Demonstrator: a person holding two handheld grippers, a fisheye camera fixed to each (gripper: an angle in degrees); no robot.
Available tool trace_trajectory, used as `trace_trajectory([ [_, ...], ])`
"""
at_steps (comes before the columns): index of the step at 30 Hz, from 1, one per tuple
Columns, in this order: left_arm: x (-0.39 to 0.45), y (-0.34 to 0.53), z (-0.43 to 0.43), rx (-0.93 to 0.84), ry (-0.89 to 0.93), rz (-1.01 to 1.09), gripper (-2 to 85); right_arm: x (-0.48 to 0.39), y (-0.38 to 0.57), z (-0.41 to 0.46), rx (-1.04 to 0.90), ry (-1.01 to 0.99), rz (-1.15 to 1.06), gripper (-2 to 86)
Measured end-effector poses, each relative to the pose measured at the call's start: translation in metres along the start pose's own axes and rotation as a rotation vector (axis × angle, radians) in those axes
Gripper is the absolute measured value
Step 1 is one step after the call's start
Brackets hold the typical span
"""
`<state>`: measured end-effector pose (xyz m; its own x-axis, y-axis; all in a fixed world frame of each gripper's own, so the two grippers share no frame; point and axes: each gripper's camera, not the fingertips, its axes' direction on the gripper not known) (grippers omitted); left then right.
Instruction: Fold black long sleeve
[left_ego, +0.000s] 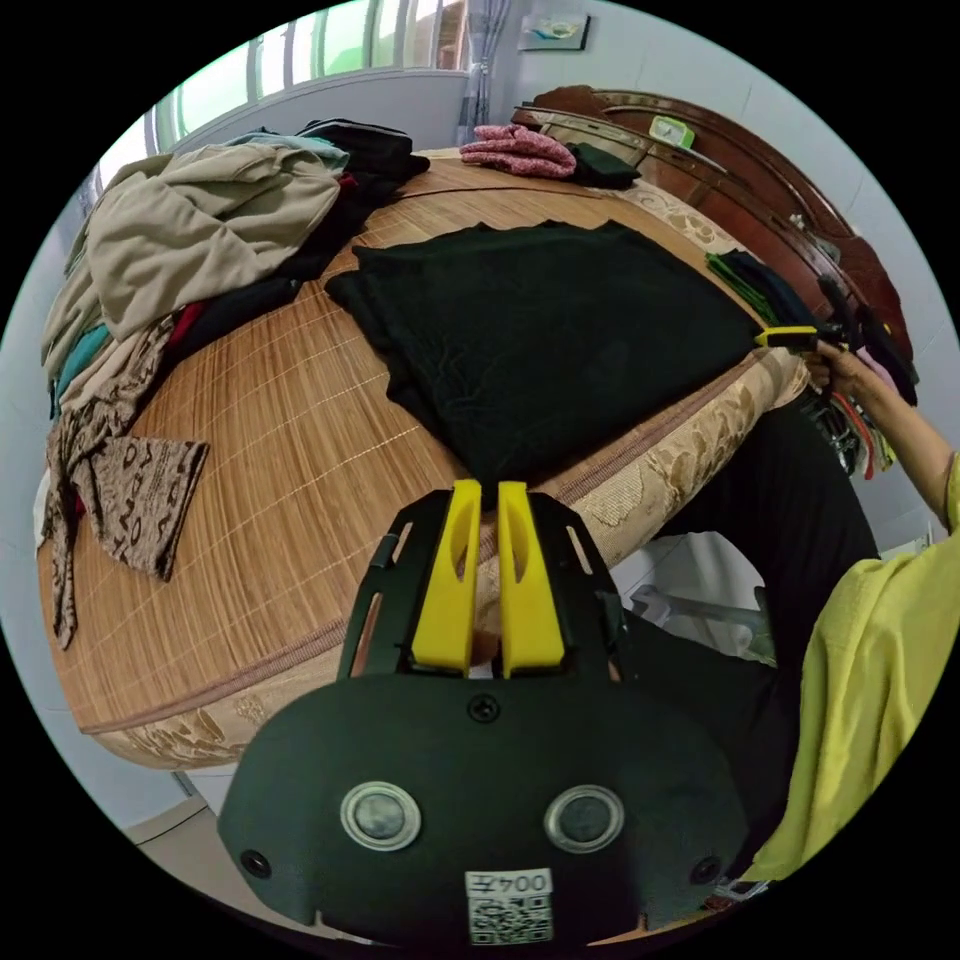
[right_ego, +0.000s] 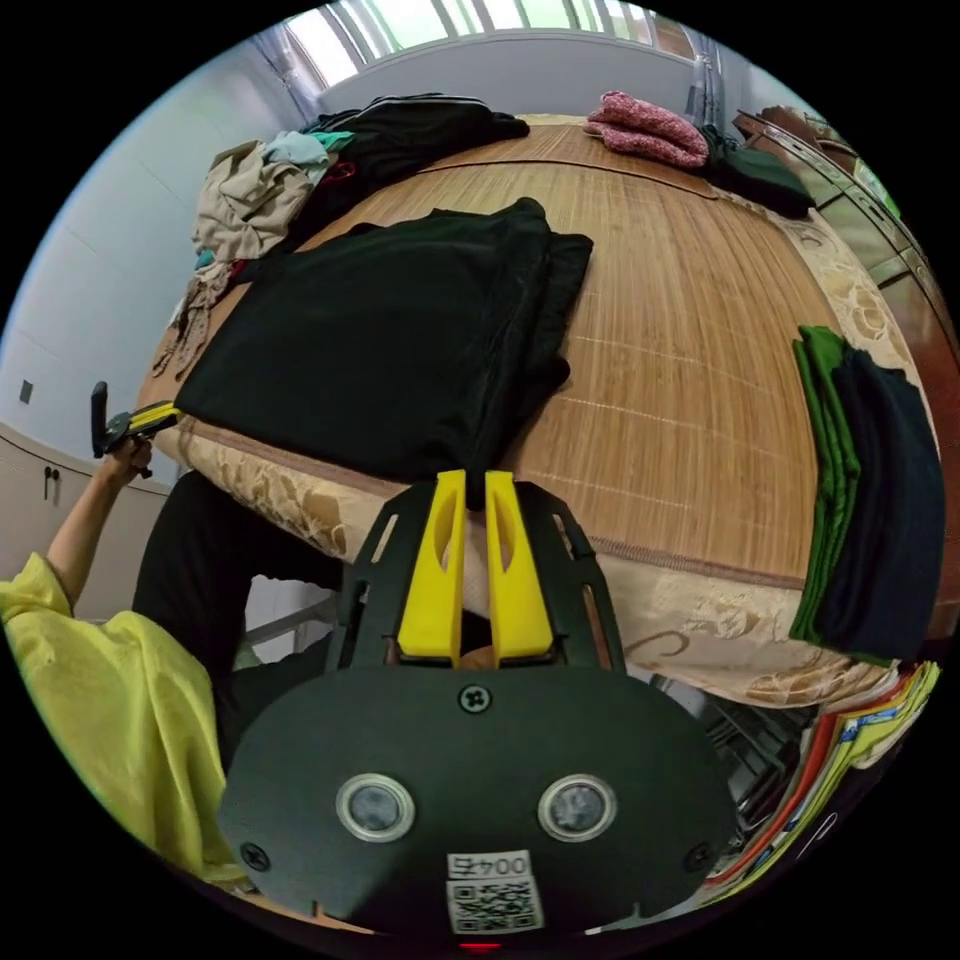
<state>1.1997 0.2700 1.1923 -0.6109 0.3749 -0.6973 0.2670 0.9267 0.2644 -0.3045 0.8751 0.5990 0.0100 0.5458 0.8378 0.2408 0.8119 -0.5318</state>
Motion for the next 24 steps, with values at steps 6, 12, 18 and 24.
trace_trajectory([
  [6, -0.008, 0.03, -0.004, -0.027, 0.037, -0.015, 3.1, -0.029, 0.029, 0.007, -0.045, -0.075, -0.015, 4.2],
  [12, 0.004, 0.039, 0.005, -0.13, -0.054, -0.051, 5.5, -0.026, 0.029, 0.003, -0.054, -0.079, 0.181, 7.8],
  [18, 0.015, 0.029, -0.034, -0.012, -0.051, -0.07, 4.3, -0.057, -0.003, -0.027, 0.014, -0.028, 0.159, 6.3],
  [24, 0.091, -0.047, -0.019, 0.078, -0.083, 0.067, 1.4, -0.115, -0.058, -0.001, -0.081, 0.151, -0.015, 2.7],
])
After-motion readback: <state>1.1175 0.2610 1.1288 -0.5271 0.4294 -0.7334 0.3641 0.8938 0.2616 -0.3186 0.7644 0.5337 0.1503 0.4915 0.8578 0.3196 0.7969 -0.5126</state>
